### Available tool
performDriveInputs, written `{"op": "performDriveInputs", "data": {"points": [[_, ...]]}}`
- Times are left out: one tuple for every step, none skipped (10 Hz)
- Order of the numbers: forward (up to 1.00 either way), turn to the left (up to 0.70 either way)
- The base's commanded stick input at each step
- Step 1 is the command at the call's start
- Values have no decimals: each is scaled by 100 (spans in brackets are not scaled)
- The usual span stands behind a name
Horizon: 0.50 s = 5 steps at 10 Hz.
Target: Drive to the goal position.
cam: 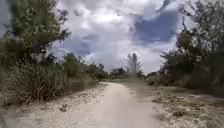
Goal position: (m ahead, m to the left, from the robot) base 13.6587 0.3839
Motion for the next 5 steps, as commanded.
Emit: {"op": "performDriveInputs", "data": {"points": [[50, 0], [50, 0], [50, 0], [50, 0], [50, 0]]}}
